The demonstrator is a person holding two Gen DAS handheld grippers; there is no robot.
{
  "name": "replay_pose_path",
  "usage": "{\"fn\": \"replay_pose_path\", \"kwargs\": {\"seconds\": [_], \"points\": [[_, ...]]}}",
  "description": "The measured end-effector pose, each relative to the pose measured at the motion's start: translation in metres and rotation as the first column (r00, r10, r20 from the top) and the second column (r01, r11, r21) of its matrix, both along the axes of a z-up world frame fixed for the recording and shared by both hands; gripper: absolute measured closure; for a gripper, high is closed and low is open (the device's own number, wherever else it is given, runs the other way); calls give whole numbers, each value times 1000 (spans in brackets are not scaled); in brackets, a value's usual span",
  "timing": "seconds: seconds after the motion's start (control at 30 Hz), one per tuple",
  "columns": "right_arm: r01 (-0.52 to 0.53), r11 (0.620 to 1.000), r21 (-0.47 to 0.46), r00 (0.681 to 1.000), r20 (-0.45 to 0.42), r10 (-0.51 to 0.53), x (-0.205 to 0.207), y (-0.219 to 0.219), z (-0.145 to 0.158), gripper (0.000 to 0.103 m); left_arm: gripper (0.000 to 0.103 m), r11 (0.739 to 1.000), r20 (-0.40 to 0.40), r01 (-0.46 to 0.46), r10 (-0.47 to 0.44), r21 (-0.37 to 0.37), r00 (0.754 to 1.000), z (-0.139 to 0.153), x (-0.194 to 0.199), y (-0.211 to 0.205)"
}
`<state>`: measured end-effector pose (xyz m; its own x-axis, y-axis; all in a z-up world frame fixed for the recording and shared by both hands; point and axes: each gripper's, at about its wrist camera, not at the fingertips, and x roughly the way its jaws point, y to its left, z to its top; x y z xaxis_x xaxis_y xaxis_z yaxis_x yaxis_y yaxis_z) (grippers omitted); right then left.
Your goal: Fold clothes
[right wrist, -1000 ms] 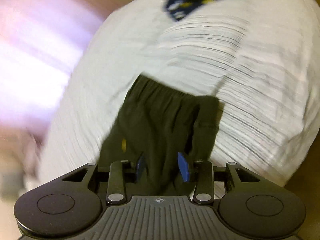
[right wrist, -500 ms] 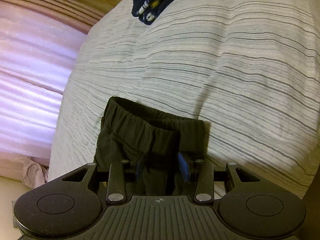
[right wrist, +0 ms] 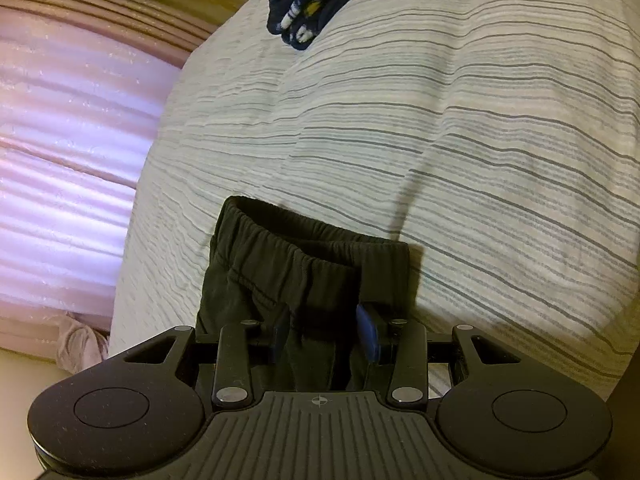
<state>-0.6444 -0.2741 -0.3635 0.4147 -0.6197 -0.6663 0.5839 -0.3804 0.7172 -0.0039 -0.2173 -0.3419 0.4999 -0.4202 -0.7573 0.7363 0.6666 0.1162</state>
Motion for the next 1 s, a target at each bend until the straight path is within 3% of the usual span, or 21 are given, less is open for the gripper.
{"fn": "replay_pose_path", "kwargs": {"seconds": [0.03,0.1,0.17,0.23,0.3,0.33,0.4,0.5,0.67,1.0], "points": [[-4,1000,1,1000,-1,4,0,0,1,62,94,995,-9,-59,58,-79,998,13,4,18],[-13,1000,1,1000,-4,13,-2,-1,3,62,97,944,-107,-254,236,-209,966,35,18,77],[-25,1000,-2,1000,-11,25,-2,-1,5,62,97,881,-268,-428,370,-204,890,23,28,128],[-34,999,0,999,-18,34,-1,-1,6,62,97,794,-416,-584,480,-168,772,10,38,178],[-40,999,5,999,-22,40,-1,1,6,62,100,743,-459,-660,550,-112,698,-7,37,203],[-46,999,8,999,-23,46,0,2,6,62,100,725,-487,-678,551,-123,677,-13,36,211],[-56,998,11,998,-23,56,0,4,7,62,97,707,-516,-690,538,-156,667,-17,35,216],[-68,998,9,998,-20,68,-1,6,9,62,86,705,-552,-687,506,-177,663,-23,31,215],[-19,1000,-9,999,48,20,-6,7,10,62,81,700,-598,-691,481,-178,641,-28,37,213],[52,999,15,996,69,-53,-9,7,-3,62,73,719,-638,-668,425,-192,642,-34,33,218]]}}
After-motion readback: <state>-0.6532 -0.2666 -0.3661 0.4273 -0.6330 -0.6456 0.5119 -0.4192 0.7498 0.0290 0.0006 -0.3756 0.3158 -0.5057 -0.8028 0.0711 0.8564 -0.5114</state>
